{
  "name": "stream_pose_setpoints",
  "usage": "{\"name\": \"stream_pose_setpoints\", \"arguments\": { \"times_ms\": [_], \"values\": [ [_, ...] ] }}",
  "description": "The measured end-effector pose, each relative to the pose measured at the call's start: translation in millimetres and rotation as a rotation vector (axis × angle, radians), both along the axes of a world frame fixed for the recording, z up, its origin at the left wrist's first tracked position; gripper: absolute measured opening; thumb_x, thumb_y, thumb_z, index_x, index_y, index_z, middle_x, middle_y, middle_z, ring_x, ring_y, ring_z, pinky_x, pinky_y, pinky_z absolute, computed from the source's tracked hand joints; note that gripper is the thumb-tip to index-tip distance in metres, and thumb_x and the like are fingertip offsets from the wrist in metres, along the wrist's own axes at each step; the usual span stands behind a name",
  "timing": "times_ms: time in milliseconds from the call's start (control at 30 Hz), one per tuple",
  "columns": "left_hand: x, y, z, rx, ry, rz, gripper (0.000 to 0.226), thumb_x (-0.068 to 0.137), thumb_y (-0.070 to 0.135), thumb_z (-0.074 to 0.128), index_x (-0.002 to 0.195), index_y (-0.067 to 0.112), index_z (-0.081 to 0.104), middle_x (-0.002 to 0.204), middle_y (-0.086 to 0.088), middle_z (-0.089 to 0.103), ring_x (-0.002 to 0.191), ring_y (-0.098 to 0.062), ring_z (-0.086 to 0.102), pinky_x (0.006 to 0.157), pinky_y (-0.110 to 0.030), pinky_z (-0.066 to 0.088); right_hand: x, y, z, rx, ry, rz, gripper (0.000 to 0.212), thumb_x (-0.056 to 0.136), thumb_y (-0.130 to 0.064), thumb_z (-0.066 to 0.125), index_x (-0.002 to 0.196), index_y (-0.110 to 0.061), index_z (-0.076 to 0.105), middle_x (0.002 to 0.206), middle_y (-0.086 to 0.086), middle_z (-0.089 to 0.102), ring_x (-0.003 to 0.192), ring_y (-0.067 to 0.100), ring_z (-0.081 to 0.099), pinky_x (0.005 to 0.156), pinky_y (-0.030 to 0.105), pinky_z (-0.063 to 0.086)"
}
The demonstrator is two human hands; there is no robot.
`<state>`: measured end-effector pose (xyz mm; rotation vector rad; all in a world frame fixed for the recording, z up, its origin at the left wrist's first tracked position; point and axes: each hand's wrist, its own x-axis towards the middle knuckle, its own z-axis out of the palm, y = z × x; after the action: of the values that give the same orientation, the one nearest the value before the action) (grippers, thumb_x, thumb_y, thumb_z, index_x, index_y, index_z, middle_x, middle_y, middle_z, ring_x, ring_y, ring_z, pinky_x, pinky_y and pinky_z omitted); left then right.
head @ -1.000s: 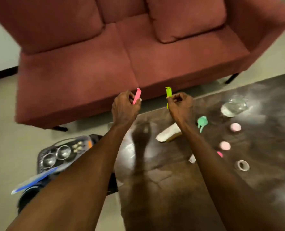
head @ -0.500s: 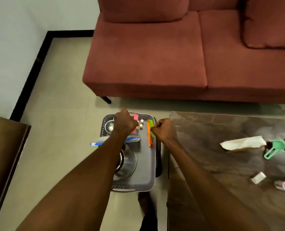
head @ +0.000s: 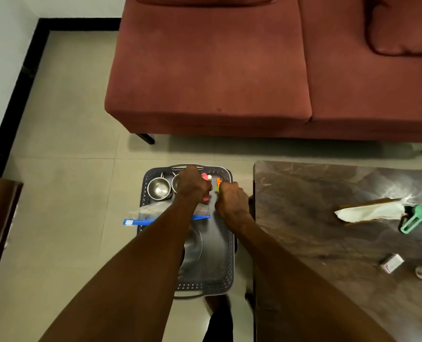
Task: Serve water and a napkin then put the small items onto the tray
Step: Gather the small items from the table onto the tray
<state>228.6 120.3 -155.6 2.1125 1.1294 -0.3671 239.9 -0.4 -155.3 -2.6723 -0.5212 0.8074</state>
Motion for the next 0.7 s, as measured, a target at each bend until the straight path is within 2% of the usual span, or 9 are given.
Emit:
{"name": "stream_pose_setpoints", "arguments": {
  "times_ms": [100, 200, 300, 400, 533, 600, 700],
  "values": [
    [0.9, 0.7, -3.8, 0.014, -0.008, -0.004, 0.037, 0.069, 0.024, 0.08, 0.094, 0.0, 0.066, 0.096, -0.018, 0.069, 0.091, -0.033, 0.066, 0.063, -0.027, 0.042, 0.2, 8.2, -0.6, -0.034, -0.029, 0.073, 0.023, 0.099, -0.006, 0.043, 0.119, -0.006, 0.054, 0.122, 0.017, 0.058, 0.111, 0.034, 0.058, 0.089, 0.039, 0.045],
    [0.0, 1.8, -8.2, 0.026, 0.009, -0.033, 0.042, 0.068, 0.025, 0.082, 0.098, 0.0, 0.066, 0.098, -0.015, 0.068, 0.093, -0.03, 0.065, 0.065, -0.027, 0.04, 3.2, 6.8, -1.1, -0.028, -0.002, 0.06, 0.022, 0.095, -0.003, 0.048, 0.116, -0.004, 0.055, 0.12, 0.018, 0.057, 0.11, 0.035, 0.057, 0.088, 0.039, 0.045],
    [0.2, -1.1, -7.2, 0.025, 0.045, -0.097, 0.033, 0.07, 0.028, 0.081, 0.087, 0.003, 0.067, 0.081, -0.008, 0.063, 0.075, -0.023, 0.059, 0.059, -0.026, 0.036, 11.6, 0.0, 3.0, 0.058, -0.019, -0.096, 0.023, 0.087, -0.01, 0.058, 0.11, -0.006, 0.055, 0.11, 0.018, 0.06, 0.1, 0.037, 0.059, 0.081, 0.04, 0.047],
    [1.8, -7.4, -6.0, -0.005, 0.077, -0.159, 0.021, 0.069, 0.019, 0.081, 0.071, 0.006, 0.064, 0.065, -0.007, 0.054, 0.062, -0.018, 0.052, 0.052, -0.027, 0.036, 18.2, -9.3, 5.9, 0.15, -0.114, -0.3, 0.014, 0.084, -0.018, 0.059, 0.096, -0.016, 0.055, 0.092, 0.007, 0.066, 0.085, 0.031, 0.063, 0.072, 0.038, 0.052],
    [5.1, -17.4, -8.9, -0.019, 0.099, -0.221, 0.022, 0.065, 0.012, 0.082, 0.079, -0.001, 0.071, 0.071, -0.012, 0.06, 0.064, -0.019, 0.056, 0.053, -0.026, 0.041, 21.8, -28.4, 9.0, 0.257, -0.106, -0.506, 0.01, 0.084, -0.02, 0.062, 0.092, -0.021, 0.056, 0.084, -0.004, 0.064, 0.077, 0.019, 0.059, 0.066, 0.028, 0.041],
    [6.2, -21.3, -11.9, -0.018, 0.119, -0.241, 0.027, 0.066, 0.016, 0.084, 0.081, -0.001, 0.07, 0.074, -0.01, 0.062, 0.066, -0.018, 0.057, 0.055, -0.024, 0.043, 23.9, -37.6, 10.0, 0.269, -0.095, -0.572, 0.009, 0.086, -0.02, 0.062, 0.094, -0.02, 0.058, 0.08, -0.006, 0.06, 0.074, 0.015, 0.054, 0.065, 0.026, 0.036],
    [9.9, -25.4, -18.1, -0.042, 0.129, -0.278, 0.029, 0.068, 0.02, 0.084, 0.085, 0.0, 0.072, 0.079, -0.011, 0.068, 0.068, -0.018, 0.063, 0.055, -0.023, 0.044, 27.9, -52.6, 8.1, 0.299, -0.085, -0.644, 0.011, 0.085, -0.02, 0.064, 0.095, -0.019, 0.059, 0.074, -0.011, 0.056, 0.072, 0.011, 0.054, 0.062, 0.023, 0.036]
  ]
}}
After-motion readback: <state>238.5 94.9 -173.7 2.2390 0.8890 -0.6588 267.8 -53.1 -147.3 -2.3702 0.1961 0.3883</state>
